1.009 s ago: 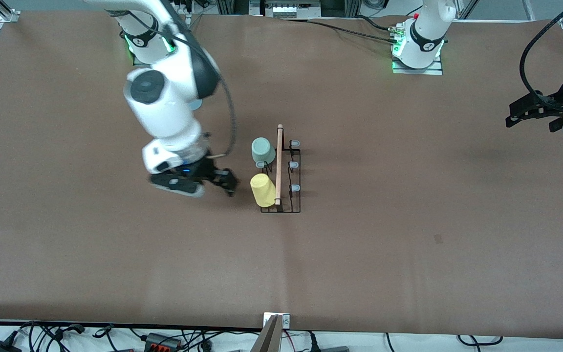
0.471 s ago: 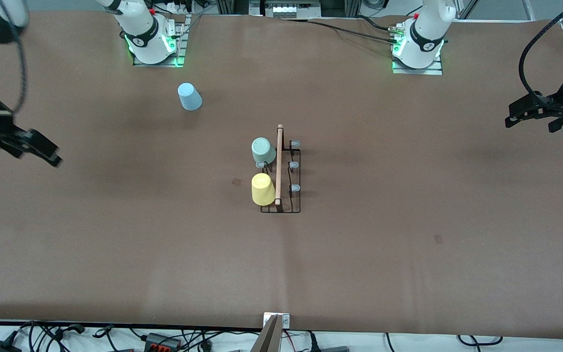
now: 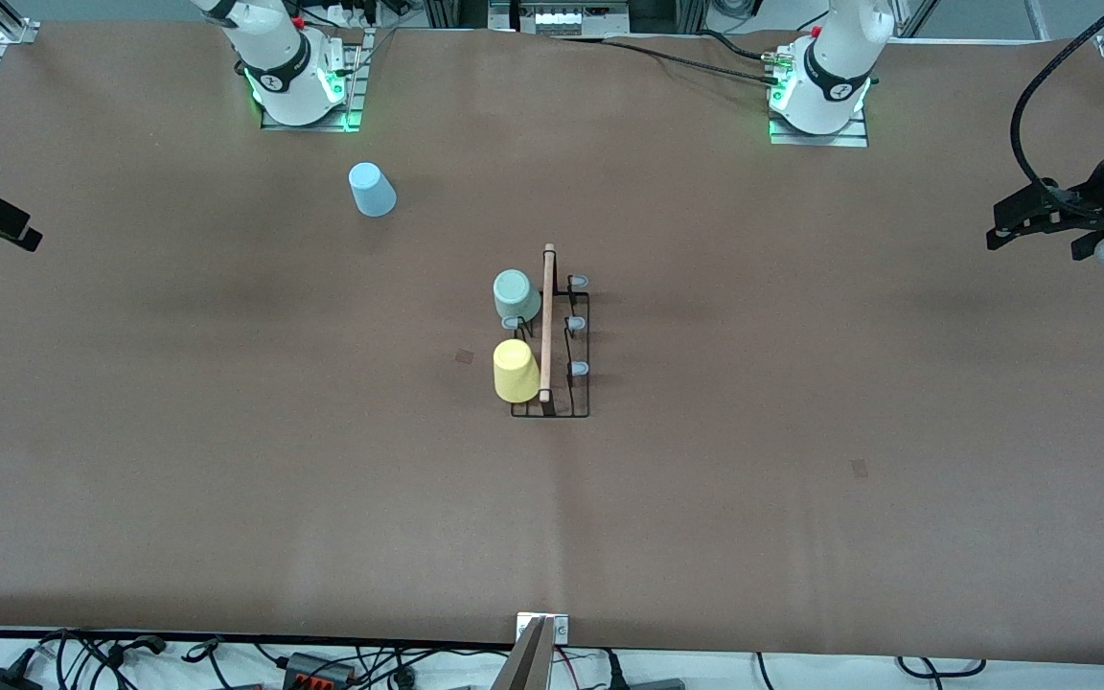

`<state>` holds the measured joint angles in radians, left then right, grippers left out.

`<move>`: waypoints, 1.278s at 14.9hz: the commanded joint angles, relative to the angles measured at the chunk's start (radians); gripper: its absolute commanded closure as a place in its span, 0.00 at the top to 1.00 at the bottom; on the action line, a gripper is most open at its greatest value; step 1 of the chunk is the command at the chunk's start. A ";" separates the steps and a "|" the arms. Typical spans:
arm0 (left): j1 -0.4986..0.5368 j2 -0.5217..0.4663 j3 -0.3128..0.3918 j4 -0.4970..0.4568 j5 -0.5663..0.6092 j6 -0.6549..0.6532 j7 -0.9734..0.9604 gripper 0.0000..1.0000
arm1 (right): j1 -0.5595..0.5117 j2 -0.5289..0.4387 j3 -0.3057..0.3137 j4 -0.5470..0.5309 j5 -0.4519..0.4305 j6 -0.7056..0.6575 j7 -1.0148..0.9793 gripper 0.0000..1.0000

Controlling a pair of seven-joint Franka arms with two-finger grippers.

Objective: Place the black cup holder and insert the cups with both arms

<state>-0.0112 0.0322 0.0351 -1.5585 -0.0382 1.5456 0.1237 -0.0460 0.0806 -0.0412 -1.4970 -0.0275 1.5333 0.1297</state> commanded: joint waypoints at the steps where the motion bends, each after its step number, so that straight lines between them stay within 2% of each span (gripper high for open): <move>1: 0.000 -0.011 -0.021 -0.006 0.038 0.005 0.019 1.00 | -0.026 0.002 0.035 -0.029 -0.008 0.030 -0.034 1.00; 5: 0.002 -0.012 -0.026 -0.006 0.041 -0.001 0.019 1.00 | -0.029 -0.051 0.037 -0.101 -0.009 0.071 -0.127 1.00; 19: 0.008 -0.012 -0.026 0.000 0.041 -0.001 0.017 1.00 | -0.003 -0.064 0.033 -0.098 -0.009 0.044 -0.125 1.00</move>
<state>-0.0074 0.0308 0.0137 -1.5584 -0.0169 1.5457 0.1246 -0.0482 0.0315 -0.0085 -1.5787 -0.0275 1.5769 0.0232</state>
